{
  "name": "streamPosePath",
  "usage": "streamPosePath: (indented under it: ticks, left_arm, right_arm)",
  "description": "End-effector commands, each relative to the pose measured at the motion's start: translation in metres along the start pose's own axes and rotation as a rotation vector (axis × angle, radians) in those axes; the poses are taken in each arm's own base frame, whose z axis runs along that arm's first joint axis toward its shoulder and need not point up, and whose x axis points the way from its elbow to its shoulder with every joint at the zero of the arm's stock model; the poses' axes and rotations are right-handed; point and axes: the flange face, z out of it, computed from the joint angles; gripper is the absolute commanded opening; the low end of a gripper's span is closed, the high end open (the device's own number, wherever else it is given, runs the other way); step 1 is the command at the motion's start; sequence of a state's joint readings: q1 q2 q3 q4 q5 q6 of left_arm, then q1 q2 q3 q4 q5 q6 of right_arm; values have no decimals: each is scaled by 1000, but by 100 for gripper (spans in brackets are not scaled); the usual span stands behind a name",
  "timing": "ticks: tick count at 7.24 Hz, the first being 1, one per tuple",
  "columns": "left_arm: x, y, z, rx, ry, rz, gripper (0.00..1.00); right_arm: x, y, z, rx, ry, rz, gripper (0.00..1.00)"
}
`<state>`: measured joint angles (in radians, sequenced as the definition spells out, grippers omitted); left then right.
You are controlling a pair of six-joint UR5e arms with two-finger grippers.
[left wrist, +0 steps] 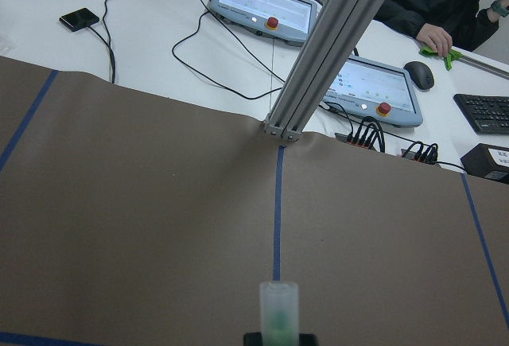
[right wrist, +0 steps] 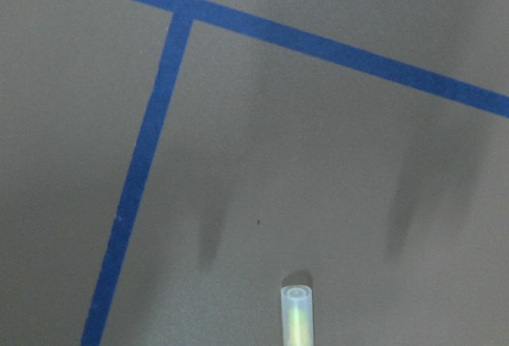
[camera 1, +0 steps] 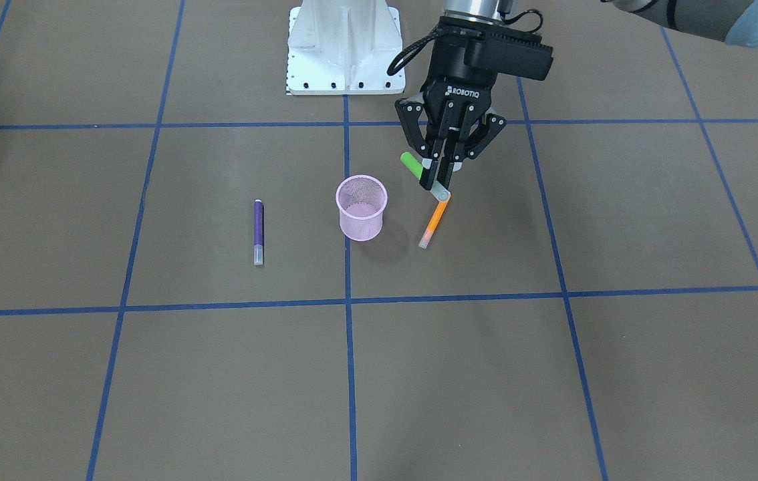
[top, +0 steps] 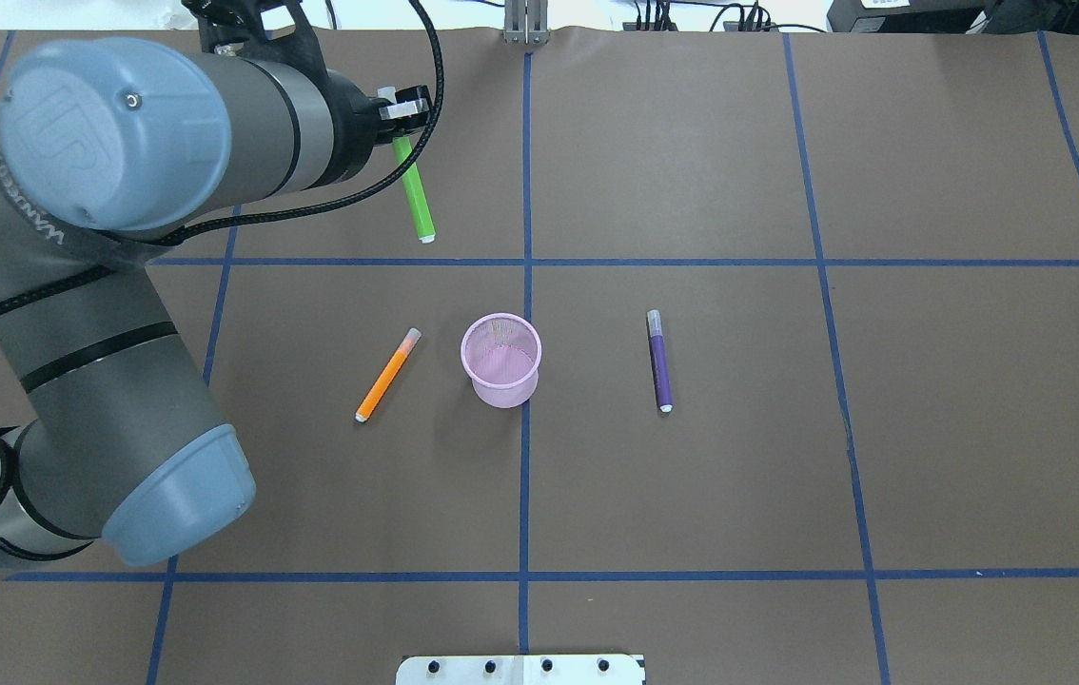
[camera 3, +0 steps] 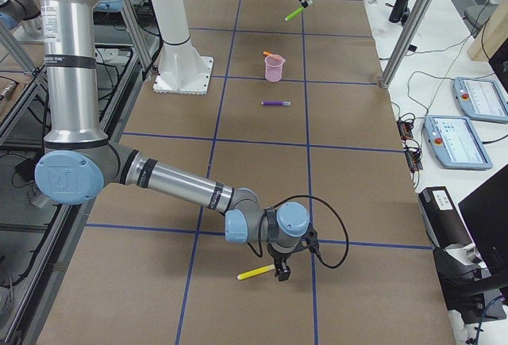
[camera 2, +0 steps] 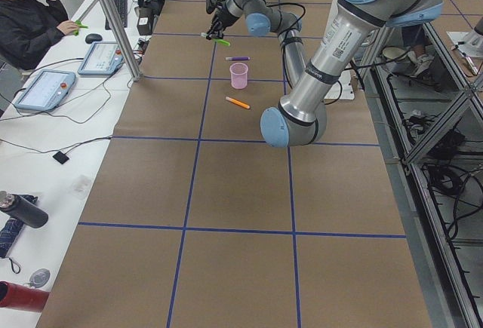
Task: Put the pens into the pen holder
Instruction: 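Lift the green marker with the left gripper away from the table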
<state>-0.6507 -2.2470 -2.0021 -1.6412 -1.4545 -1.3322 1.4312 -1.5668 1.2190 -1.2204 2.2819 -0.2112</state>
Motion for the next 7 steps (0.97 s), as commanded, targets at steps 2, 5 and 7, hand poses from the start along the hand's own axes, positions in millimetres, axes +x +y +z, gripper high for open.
streamPosePath:
  ticks: [2, 5, 7]
  left_arm:
    - [12, 30, 19, 48, 24, 22, 0]
    - [18, 47, 22, 52, 23, 35, 0]
    - [18, 48, 23, 52, 21, 35, 0]
  right_arm:
    - [7, 7, 10, -20, -4, -14, 96]
    - [12, 12, 17, -35, -6, 0, 85]
    - [9, 4, 21, -45, 0, -11, 83]
